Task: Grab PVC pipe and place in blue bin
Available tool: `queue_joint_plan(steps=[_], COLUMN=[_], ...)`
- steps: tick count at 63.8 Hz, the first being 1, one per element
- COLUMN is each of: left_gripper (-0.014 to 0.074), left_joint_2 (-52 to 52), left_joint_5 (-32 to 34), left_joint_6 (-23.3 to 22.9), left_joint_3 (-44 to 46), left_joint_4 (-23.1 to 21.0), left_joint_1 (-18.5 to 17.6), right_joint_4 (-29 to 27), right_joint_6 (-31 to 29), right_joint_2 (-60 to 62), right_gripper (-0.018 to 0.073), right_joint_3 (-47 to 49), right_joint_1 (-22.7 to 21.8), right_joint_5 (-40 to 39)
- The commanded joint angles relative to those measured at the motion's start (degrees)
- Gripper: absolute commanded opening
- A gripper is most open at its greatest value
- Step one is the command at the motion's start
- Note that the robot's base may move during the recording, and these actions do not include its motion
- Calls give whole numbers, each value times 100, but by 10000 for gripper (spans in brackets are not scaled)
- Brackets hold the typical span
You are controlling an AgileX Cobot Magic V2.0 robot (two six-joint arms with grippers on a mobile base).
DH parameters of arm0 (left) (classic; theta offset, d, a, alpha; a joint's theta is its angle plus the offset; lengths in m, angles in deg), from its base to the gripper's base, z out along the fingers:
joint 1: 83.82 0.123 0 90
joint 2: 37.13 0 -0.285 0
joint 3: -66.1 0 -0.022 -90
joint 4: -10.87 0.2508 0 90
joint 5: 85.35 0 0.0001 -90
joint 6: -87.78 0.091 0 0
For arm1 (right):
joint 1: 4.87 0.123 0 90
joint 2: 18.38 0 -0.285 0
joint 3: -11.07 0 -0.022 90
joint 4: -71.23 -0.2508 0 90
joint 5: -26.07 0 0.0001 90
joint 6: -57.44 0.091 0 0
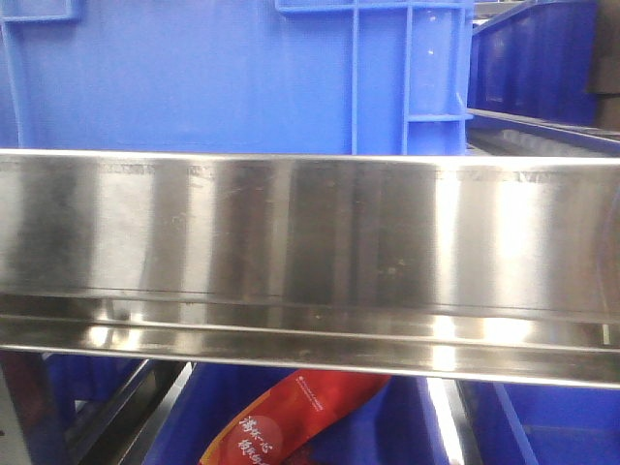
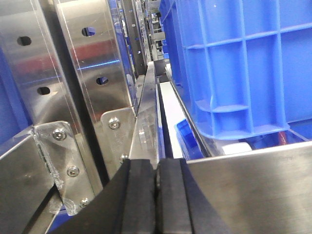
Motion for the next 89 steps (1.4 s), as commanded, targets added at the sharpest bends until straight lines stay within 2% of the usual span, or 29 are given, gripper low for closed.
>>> queue_joint_plan(steps=[1, 31, 89], left_gripper=[-111, -111, -111], left_joint_2=[25, 25, 25], left_joint_5=[91, 53, 53], left_joint_6=[-55, -55, -55], left_joint_3=[-17, -17, -17], left_joint_4=[33, 107, 86], left_joint_1=[134, 1101, 1101], right_joint_4=[22, 22, 22], right_joint_6=[-7, -7, -7], right_joint_2=[25, 25, 25], right_gripper=[-168, -168, -168], right_joint_3=[-3, -3, -3], right_joint_1=[-19, -19, -19], right_joint_5=[-117, -117, -117])
